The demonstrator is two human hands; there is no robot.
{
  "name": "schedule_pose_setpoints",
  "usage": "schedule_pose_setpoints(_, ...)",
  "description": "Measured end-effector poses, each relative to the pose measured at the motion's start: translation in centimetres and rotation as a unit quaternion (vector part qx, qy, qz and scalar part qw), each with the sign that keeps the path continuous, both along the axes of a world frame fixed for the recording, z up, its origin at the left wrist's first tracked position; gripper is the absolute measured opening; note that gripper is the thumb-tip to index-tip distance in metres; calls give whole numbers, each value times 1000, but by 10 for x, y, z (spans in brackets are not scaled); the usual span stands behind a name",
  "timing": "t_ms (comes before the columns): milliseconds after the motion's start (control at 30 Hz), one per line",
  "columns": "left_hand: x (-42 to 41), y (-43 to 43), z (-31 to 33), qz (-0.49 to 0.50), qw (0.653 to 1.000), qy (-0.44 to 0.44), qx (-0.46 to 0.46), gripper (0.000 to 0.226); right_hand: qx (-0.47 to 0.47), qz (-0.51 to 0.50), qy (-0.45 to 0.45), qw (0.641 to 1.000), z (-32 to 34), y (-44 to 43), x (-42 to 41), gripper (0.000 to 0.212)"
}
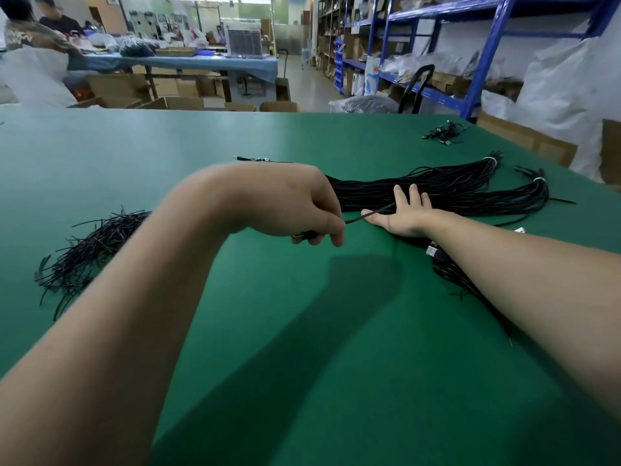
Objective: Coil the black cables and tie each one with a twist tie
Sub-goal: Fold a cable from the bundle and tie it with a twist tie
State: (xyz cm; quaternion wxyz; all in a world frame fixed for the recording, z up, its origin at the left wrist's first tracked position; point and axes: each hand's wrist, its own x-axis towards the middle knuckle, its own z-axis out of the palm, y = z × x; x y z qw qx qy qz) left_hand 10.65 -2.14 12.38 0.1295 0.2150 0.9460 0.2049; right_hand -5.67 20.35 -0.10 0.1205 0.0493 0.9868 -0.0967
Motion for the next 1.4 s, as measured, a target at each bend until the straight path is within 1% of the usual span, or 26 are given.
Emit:
schedule_pose_setpoints(100, 20, -11, 24, -46, 999, -25, -12, 25, -5, 1, 0, 1000, 1, 0, 1, 117)
schedule_pose_setpoints(167, 32, -23, 39, -71, 997, -35, 1, 26, -12, 2, 2, 1000, 4, 0, 3, 116)
schedule_pose_setpoints(267, 42, -43, 50, -74, 996, -44, 19, 29, -19, 4, 7, 1000, 6, -1, 7, 114)
schedule_pose_setpoints(333, 40, -46, 42, -63, 996, -66, -11, 27, -6, 1, 10, 1000, 6, -1, 11, 112)
schedule_pose_setpoints(433, 24, -29, 8, -45, 989, -109, -92, 18, 4, 0, 12, 1000, 7, -2, 13, 109)
schedule_pose_setpoints(533, 10, -11, -19, -35, 982, -121, -141, 15, 2, -4, 8, 1000, 6, -2, 12, 109)
schedule_pose_setpoints(600, 7, -6, -28, -36, 977, -129, -164, 16, 4, -5, 8, 1000, 5, -1, 11, 110)
schedule_pose_setpoints(667, 6, -1, -33, -28, 979, -131, -156, 24, 8, -5, 9, 1000, 3, -1, 9, 111)
schedule_pose_setpoints(767, 3, 18, -49, 21, 992, -84, -92, 48, 16, -8, 13, 1000, 3, -2, 8, 112)
schedule_pose_setpoints(833, 2, 37, -69, 64, 995, -13, -69, 57, 18, -10, 14, 1000, 2, -2, 8, 113)
schedule_pose_setpoints(900, 4, 54, -90, 101, 986, 85, -99, 55, 19, -11, 13, 1000, 2, -2, 8, 113)
schedule_pose_setpoints(933, 5, 58, -99, 110, 980, 126, -109, 50, 19, -11, 12, 1000, 2, -2, 8, 113)
schedule_pose_setpoints(1000, 2, 58, -110, 134, 972, 166, -96, 38, 19, -10, 12, 1000, 3, -2, 8, 113)
schedule_pose_setpoints(1067, -3, 52, -111, 151, 969, 171, -97, 36, 18, -11, 12, 1000, 3, -2, 9, 113)
schedule_pose_setpoints(1167, -7, 45, -109, 119, 967, 170, -147, 37, 20, -11, 13, 1000, 3, -2, 11, 112)
schedule_pose_setpoints(1300, -7, 44, -104, 77, 967, 156, -187, 38, 20, -9, 13, 1000, 3, -3, 11, 112)
schedule_pose_setpoints(1400, -6, 44, -99, 64, 970, 148, -184, 37, 18, -6, 13, 1000, 1, -2, 9, 113)
